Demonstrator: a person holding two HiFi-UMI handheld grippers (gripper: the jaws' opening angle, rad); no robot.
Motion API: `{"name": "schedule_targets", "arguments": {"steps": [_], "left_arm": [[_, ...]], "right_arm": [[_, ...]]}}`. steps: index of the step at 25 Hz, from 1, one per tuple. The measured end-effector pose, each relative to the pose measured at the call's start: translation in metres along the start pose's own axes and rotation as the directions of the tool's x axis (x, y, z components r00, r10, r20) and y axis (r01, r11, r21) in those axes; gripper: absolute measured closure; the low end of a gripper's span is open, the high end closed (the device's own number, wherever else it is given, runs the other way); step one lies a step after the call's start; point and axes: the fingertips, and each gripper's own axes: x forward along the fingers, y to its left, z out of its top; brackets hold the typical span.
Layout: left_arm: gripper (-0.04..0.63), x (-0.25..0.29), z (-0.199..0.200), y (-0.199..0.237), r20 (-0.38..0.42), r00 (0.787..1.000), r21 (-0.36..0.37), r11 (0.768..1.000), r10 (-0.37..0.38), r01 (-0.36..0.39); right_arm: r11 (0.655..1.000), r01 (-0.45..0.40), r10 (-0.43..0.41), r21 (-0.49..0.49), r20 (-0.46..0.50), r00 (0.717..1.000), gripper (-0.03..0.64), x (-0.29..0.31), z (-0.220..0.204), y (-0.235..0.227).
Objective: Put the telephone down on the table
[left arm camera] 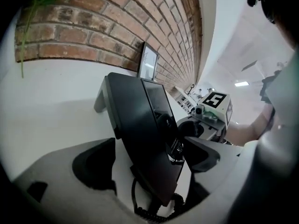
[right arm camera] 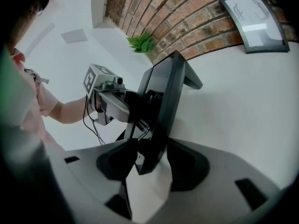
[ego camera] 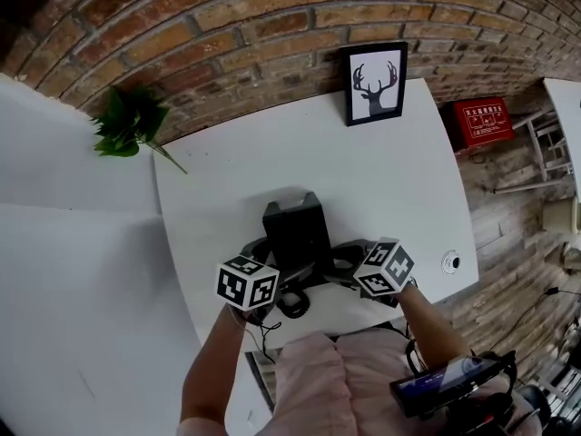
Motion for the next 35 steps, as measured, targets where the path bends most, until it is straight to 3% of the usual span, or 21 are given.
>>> {"name": "schedule_targets", "arguments": {"steps": [7, 9, 11, 13, 16, 18, 20, 22, 24, 26, 29, 32, 35], "left_arm": [[0.133, -0.039, -0.001, -0.008, 0.073, 0.994, 0.039, 0.995, 0.084, -0.087], [0.133, -0.060, 0.006, -0.013, 0.140, 0.982, 0.038, 0.991, 0.124, -0.131], [0.138, -0.086, 0.019, -0.019, 0.238, 0.956, 0.035, 0.982, 0.170, -0.184], [0.209, -0.118, 0.041, -0.029, 0.378, 0.901, 0.039, 0.969, 0.211, -0.243], [0.363, -0.168, 0.084, -0.054, 0.585, 0.777, 0.055, 0.944, 0.235, -0.327], [0.411, -0.199, 0.110, -0.073, 0.678, 0.689, 0.065, 0.913, 0.255, -0.403], [0.510, -0.230, 0.133, -0.091, 0.755, 0.589, 0.062, 0.864, 0.287, -0.500], [0.588, -0.254, 0.151, -0.110, 0.818, 0.494, 0.053, 0.816, 0.296, -0.576], [0.588, -0.269, 0.161, -0.124, 0.854, 0.427, 0.034, 0.786, 0.298, -0.617], [0.588, -0.277, 0.168, -0.132, 0.872, 0.384, 0.014, 0.770, 0.302, -0.638], [0.588, -0.283, 0.172, -0.141, 0.889, 0.353, 0.012, 0.753, 0.294, -0.658], [0.588, -0.284, 0.172, -0.149, 0.895, 0.347, 0.030, 0.739, 0.280, -0.673], [0.588, -0.283, 0.172, -0.152, 0.894, 0.353, 0.038, 0.739, 0.275, -0.672]], "right_arm": [[0.995, 0.096, -0.098, 0.020, 0.093, 0.991, 0.382, -0.023, 0.018, -0.007], [0.992, 0.129, -0.128, -0.002, 0.131, 0.983, 0.382, -0.037, 0.029, -0.004], [0.985, 0.171, -0.163, -0.030, 0.180, 0.970, 0.383, -0.051, 0.042, 0.002], [0.975, 0.216, -0.195, -0.058, 0.249, 0.949, 0.391, -0.068, 0.062, 0.013], [0.948, 0.299, -0.234, -0.113, 0.388, 0.891, 0.436, -0.097, 0.104, 0.037], [0.911, 0.380, -0.260, -0.162, 0.488, 0.833, 0.500, -0.119, 0.135, 0.058], [0.859, 0.465, -0.269, -0.212, 0.586, 0.764, 0.576, -0.141, 0.164, 0.082], [0.802, 0.542, -0.260, -0.250, 0.671, 0.695, 0.611, -0.162, 0.187, 0.107], [0.752, 0.601, -0.245, -0.271, 0.731, 0.636, 0.611, -0.178, 0.201, 0.127], [0.716, 0.643, -0.239, -0.272, 0.770, 0.592, 0.611, -0.189, 0.209, 0.142], [0.702, 0.670, -0.244, -0.242, 0.803, 0.545, 0.611, -0.199, 0.215, 0.156], [0.699, 0.681, -0.248, -0.219, 0.819, 0.518, 0.612, -0.205, 0.217, 0.158], [0.683, 0.696, -0.240, -0.220, 0.833, 0.499, 0.612, -0.209, 0.217, 0.159]]}}
